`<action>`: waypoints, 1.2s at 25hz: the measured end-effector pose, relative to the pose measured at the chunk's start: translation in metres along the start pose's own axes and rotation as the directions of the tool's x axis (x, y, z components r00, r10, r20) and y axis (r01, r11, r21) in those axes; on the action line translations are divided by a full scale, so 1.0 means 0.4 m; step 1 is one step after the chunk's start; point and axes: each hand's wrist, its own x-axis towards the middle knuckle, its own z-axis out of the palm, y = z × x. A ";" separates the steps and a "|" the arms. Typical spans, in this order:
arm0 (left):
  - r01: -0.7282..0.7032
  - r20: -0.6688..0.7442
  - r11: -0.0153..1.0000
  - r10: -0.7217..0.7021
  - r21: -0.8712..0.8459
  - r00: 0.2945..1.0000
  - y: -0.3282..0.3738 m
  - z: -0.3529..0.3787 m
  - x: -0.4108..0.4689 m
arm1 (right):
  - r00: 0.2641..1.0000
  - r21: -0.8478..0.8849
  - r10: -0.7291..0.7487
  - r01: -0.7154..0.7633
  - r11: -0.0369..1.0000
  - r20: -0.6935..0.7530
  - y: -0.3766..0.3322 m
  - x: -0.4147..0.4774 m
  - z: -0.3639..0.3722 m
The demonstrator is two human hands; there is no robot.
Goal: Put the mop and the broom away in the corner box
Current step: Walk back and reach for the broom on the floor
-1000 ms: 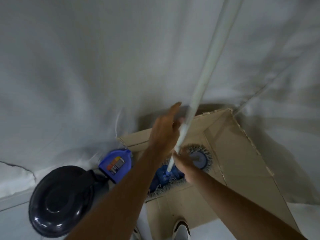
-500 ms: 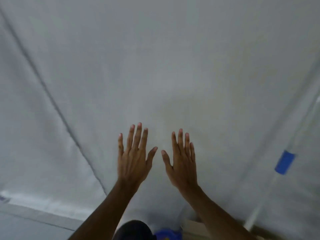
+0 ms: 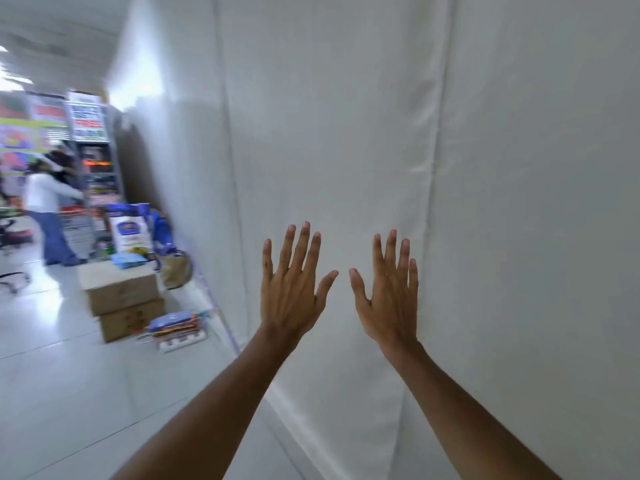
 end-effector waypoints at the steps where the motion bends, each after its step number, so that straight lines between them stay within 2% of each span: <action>1: 0.030 -0.010 0.999 -0.030 0.043 1.000 -0.094 -0.018 -0.004 | 0.999 0.042 -0.045 0.044 0.998 0.012 -0.094 0.014 0.043; 6: 0.191 -0.017 0.957 -0.192 0.219 0.981 -0.501 -0.069 -0.065 | 0.969 0.203 -0.240 0.223 0.953 0.063 -0.469 0.022 0.257; 14: 0.299 0.000 0.826 -0.341 0.478 0.940 -1.077 -0.035 -0.190 | 0.892 0.450 -0.442 0.358 0.818 0.095 -0.940 0.025 0.678; 20: 0.357 0.066 0.740 -0.475 0.571 0.877 -1.467 0.082 -0.175 | 0.845 0.585 -0.516 0.349 0.732 0.141 -1.247 0.075 1.020; 26: 0.390 0.145 0.679 -0.590 0.622 0.794 -1.777 0.261 -0.270 | 0.760 0.588 -0.582 0.338 0.734 0.289 -1.447 0.024 1.347; 30: 0.394 0.272 0.695 -0.642 0.602 0.717 -1.959 0.434 -0.393 | 0.704 0.569 -0.577 0.294 0.768 0.414 -1.522 -0.078 1.592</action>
